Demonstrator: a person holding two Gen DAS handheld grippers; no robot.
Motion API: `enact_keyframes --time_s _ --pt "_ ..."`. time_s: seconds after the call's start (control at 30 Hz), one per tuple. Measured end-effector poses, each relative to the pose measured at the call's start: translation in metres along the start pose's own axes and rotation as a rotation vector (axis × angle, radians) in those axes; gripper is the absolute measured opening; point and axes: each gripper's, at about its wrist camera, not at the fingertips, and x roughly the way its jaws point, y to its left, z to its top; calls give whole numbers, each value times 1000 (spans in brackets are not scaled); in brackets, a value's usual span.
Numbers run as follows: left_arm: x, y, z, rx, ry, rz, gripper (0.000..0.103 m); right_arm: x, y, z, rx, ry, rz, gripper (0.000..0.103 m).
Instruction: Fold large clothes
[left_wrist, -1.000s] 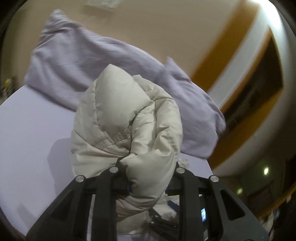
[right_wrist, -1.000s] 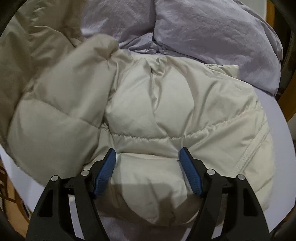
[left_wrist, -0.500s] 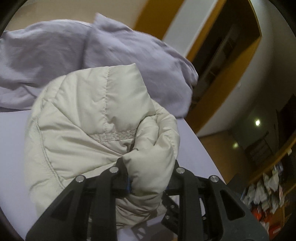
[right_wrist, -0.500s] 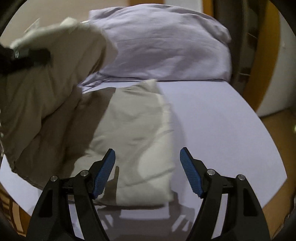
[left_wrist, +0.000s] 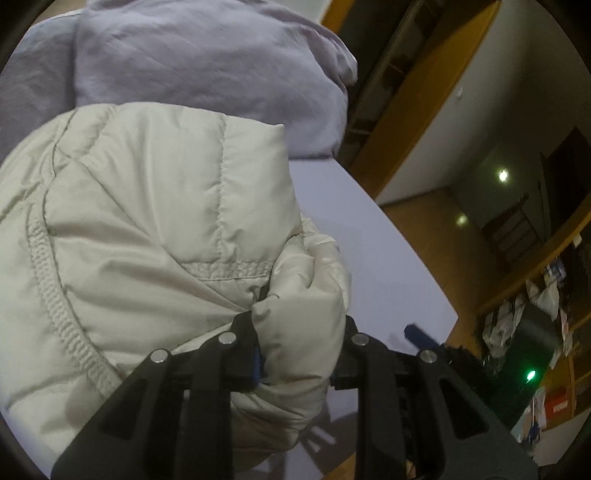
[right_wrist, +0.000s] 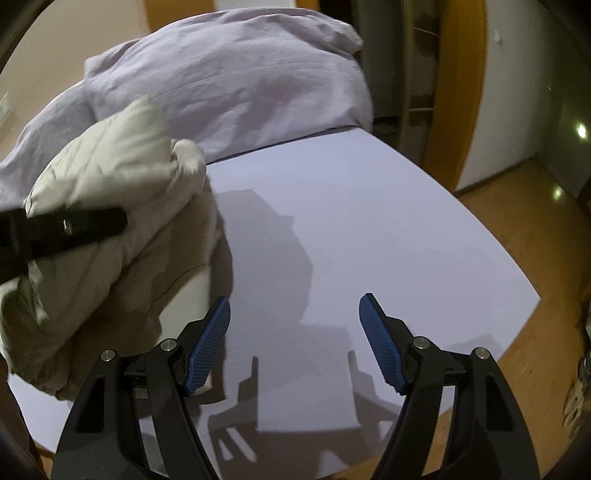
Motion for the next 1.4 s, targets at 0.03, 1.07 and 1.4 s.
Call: enact_keyframes --time_s 0.03,1.07,1.4 --pt "3 -3 0 10 11 1 25 -1 -4 -1 8 -1 -4 74" --pt "-99 140 40 -180 -210 343 74 -31 81 91 -134 -105 220 74" --pt "-56 153 26 -154 -182 355 73 -19 121 101 -212 -85 259 68"
